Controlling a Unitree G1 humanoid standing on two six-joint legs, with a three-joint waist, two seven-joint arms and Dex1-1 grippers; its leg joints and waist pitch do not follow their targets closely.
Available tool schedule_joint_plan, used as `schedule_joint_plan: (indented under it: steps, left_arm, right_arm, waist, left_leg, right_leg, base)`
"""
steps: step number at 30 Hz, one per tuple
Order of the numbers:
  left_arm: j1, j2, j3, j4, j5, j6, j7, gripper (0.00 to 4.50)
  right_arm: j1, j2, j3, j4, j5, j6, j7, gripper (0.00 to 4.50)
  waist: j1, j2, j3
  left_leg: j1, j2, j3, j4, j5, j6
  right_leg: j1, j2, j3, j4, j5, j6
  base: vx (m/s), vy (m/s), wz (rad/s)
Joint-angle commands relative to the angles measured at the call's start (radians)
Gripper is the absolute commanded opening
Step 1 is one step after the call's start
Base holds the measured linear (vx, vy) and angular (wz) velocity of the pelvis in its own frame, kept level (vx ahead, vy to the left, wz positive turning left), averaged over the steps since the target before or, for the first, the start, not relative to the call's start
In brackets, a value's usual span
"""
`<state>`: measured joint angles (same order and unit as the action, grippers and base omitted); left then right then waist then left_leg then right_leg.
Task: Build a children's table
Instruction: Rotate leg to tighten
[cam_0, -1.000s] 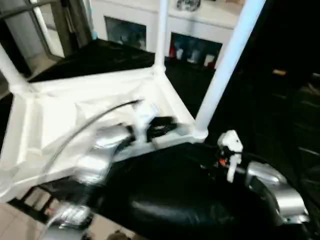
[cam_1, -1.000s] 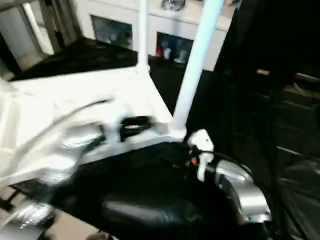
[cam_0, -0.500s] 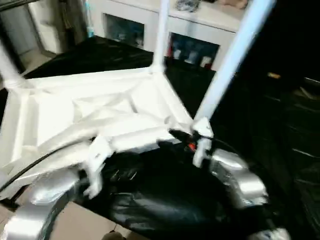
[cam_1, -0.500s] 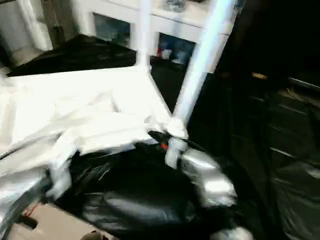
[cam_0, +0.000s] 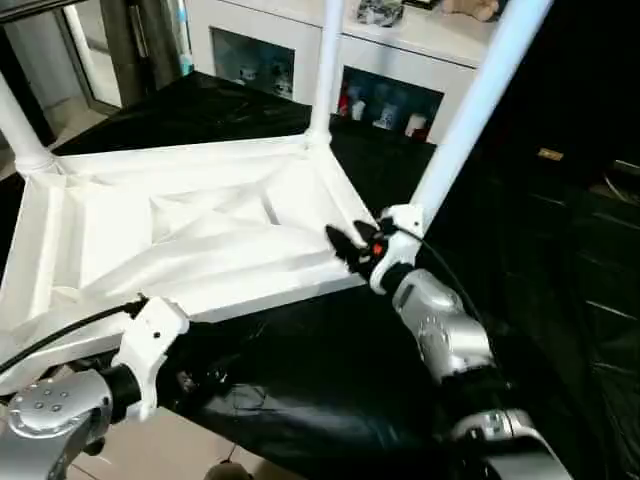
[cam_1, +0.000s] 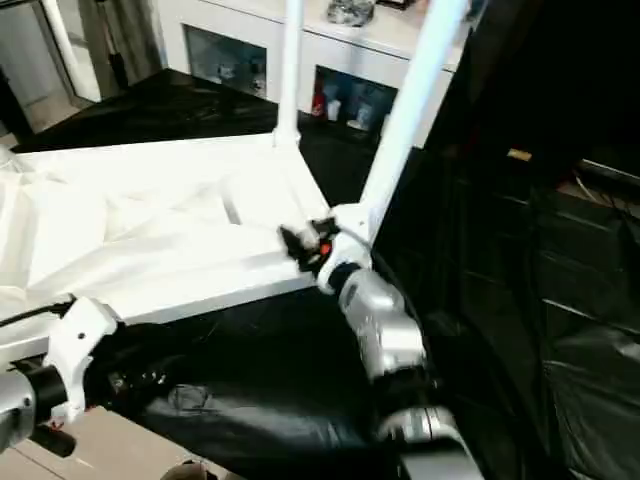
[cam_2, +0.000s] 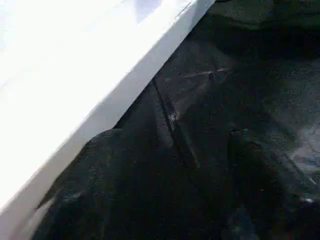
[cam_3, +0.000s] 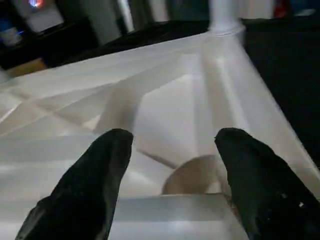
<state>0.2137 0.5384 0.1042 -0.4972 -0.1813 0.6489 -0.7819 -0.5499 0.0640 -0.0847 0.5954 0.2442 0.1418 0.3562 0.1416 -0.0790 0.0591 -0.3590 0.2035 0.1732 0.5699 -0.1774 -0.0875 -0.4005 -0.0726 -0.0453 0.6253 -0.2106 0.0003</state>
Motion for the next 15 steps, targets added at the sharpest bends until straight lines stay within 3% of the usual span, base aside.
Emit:
schedule_joint_plan:
  steps: [1,8,15]
  left_arm:
    - [0.0,0.002,0.008,-0.016,-0.002,-0.01,0.01,3.97]
    - [-0.006,0.028,-0.016,0.006,0.019,-0.035,0.032,4.47]
    - [-0.034,0.034,-0.035,0.035,0.045,-0.074,0.053,4.47]
  right_arm:
    - [-0.035,-0.033,-0.06,0.062,0.004,-0.047,-0.067,3.14]
    - [-0.109,-0.126,-0.143,0.212,-0.003,-0.117,-0.191,3.14]
    - [-0.169,-0.22,-0.192,0.329,-0.003,-0.17,-0.265,3.14]
  waist:
    - [-0.006,0.034,-0.049]
    - [0.002,0.037,-0.052]
    - [0.004,0.034,-0.054]
  left_leg:
    - [0.014,0.02,-0.004,-0.074,-0.232,-0.044]
    - [0.017,0.017,0.0,-0.067,-0.24,-0.05]
    - [0.014,0.015,-0.001,-0.062,-0.251,-0.049]
  right_leg:
    - [0.034,-0.048,0.041,-0.062,-0.067,-0.143]
    - [0.033,-0.044,0.04,-0.058,-0.05,-0.144]
    - [0.035,-0.045,0.038,-0.058,-0.076,-0.147]
  base:
    - [0.0,0.0,0.0]
    - [0.0,0.0,0.0]
    - [0.0,0.0,0.0]
